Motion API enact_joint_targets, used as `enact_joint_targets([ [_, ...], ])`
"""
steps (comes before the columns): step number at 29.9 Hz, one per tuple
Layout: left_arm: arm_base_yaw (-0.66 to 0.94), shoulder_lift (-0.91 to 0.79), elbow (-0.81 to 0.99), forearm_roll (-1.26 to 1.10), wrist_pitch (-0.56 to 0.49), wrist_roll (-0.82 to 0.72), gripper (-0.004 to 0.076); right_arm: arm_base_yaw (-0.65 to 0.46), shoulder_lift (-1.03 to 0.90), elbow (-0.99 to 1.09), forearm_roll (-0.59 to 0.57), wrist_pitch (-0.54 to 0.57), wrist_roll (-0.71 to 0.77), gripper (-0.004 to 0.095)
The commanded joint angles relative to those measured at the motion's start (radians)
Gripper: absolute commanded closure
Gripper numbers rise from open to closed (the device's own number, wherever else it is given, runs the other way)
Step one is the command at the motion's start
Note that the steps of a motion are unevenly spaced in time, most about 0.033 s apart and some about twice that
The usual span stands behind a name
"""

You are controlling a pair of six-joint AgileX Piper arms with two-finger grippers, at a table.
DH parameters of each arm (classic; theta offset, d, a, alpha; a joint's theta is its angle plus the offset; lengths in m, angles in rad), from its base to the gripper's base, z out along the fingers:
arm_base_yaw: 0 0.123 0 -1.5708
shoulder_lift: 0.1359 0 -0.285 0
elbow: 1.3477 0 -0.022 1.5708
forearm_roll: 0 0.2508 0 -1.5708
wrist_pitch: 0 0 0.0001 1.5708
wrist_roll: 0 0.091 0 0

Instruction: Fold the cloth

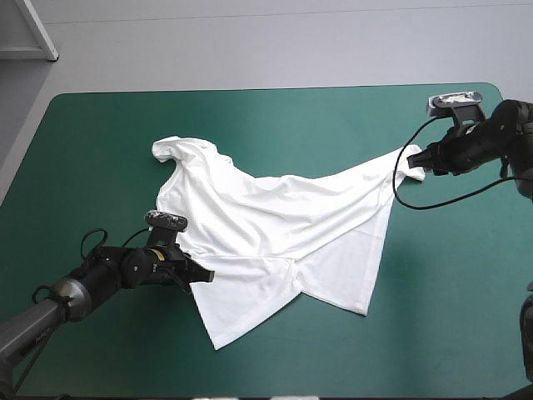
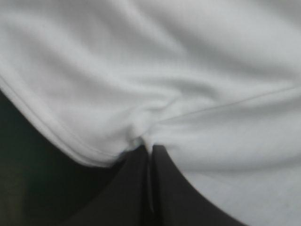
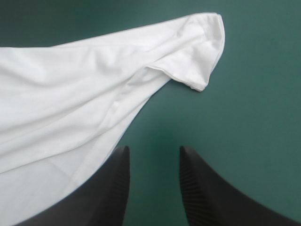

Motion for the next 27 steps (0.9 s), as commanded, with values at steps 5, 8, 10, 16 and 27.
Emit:
enact_joint_targets([
  [5,-0.004,0.008,0.004,-0.014,0.070,0.001,0.0705,-0.005,0.085,-0.003,-0.006,-0.187,0.000,0.0317],
  [8,-0.004,0.008,0.004,-0.014,0.080,0.003,0.0705,-0.014,0.137,-0.003,-0.024,-0.286,0.037,0.0330],
  [10,-0.004,0.008,0.004,-0.014,0.085,0.003,0.0705,-0.035,0.173,-0.003,0.007,-0.323,0.046,0.0330],
  [16,-0.004,0.008,0.004,-0.014,0.084,0.003,0.0705,-0.085,0.270,-0.003,0.139,-0.325,-0.031,0.0359],
  [27,-0.004,0.008,0.004,-0.014,0.082,0.003,0.0705,-0.085,0.372,-0.003,0.254,-0.344,-0.110,0.0422],
])
